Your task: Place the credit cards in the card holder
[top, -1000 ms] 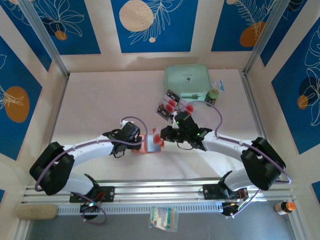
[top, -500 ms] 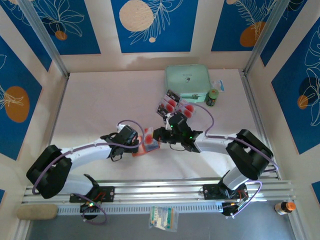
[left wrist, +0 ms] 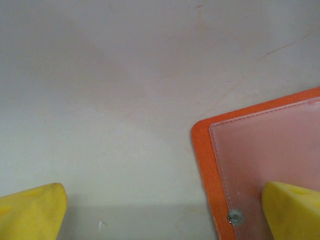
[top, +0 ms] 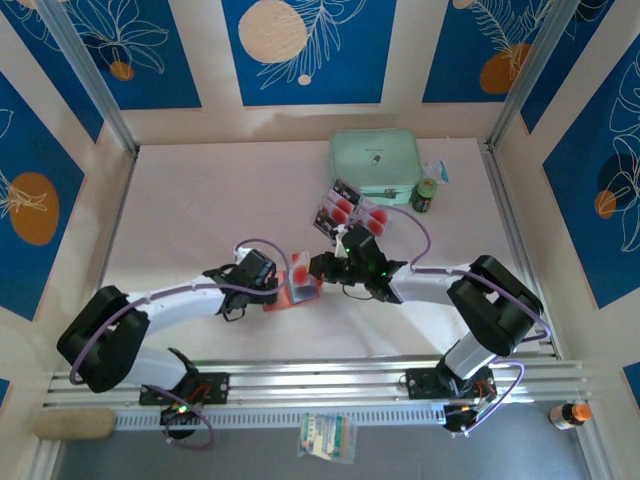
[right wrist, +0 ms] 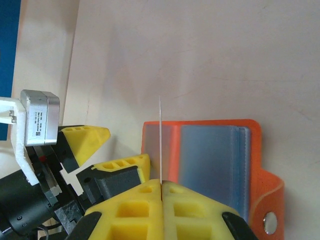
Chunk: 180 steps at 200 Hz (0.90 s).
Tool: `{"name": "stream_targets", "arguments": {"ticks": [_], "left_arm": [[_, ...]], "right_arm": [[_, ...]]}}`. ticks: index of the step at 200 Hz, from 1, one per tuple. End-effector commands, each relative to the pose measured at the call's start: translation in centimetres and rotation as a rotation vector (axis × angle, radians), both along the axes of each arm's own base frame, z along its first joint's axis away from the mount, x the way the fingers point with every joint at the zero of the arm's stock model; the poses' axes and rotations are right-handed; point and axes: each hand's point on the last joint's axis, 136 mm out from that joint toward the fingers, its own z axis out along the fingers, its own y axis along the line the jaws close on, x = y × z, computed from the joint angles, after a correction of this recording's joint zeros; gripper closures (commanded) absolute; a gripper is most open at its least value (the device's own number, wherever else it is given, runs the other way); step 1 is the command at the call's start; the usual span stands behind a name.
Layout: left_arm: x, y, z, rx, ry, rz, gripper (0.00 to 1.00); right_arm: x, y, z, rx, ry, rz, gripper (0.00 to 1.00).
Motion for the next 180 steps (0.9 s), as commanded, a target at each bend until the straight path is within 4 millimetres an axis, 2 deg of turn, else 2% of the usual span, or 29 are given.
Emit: {"name": "stream_targets", "arguments": {"ticks": [1,54,119,143,180], "left_arm": [[1.5,-0.2,0.7,0.006,-0.034,0.002,0.0],[2.4,-1.0,1.8,-0.006,-0.046,-0.013,0.0],[2.2,-1.2,4.2,-0.07,-0.094,-0.019,0.0],[2.3,-1.3,4.3,-0.062,-0.1,-0.037,0.0],[2.1,-1.1,3.2,-0.039,-0.071,-0.051,0.0]], "right_arm": [[-0.5,-0.6,-0.1,-0.012,-0.011,0.015,1.0],[-0.7,-1.6,-0.2,-0.017,-0.009,-0.001,1.0],[-0.5,-1.0,0.4,0.012,-0.014,0.004,1.0],[-0.4,-0.7,0.4,0.019,-0.01,-0.002,1.0],[-0.4,-0.4,0.0,0.029,0.003,-0.016,1.0]]}}
